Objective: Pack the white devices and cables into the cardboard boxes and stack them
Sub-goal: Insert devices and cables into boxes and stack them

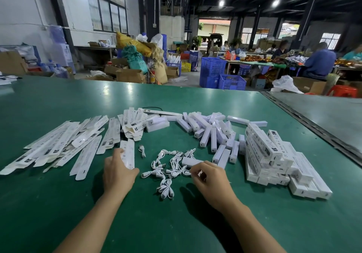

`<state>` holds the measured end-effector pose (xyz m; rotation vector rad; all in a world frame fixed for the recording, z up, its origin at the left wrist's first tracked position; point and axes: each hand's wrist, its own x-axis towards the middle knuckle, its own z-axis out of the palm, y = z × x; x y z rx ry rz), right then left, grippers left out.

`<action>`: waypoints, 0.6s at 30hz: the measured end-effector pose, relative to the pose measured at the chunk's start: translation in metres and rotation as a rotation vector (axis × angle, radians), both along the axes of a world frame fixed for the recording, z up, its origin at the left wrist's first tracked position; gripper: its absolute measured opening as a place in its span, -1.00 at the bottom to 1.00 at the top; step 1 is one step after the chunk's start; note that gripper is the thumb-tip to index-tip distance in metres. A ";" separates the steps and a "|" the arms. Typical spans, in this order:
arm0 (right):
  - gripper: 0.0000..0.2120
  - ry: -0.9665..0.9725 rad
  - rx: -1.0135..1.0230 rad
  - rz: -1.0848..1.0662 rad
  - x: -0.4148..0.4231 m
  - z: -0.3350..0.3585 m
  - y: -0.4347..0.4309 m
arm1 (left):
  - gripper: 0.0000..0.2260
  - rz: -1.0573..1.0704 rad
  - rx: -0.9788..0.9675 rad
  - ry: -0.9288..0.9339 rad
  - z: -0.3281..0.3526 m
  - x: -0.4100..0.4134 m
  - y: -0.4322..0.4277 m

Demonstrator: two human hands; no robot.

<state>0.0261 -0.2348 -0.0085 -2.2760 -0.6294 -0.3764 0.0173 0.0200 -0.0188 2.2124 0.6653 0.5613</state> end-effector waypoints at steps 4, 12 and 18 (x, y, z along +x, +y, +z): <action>-0.91 0.011 0.013 0.012 -0.004 0.005 0.002 | -0.50 -0.080 -0.473 -0.180 0.007 -0.006 -0.001; -0.80 0.094 0.150 0.090 -0.024 0.004 0.031 | -0.65 -0.379 -0.874 -0.307 0.027 -0.018 -0.035; -0.59 0.055 0.146 0.139 -0.030 0.000 0.048 | -0.75 -0.496 -1.048 -0.356 0.027 -0.022 -0.062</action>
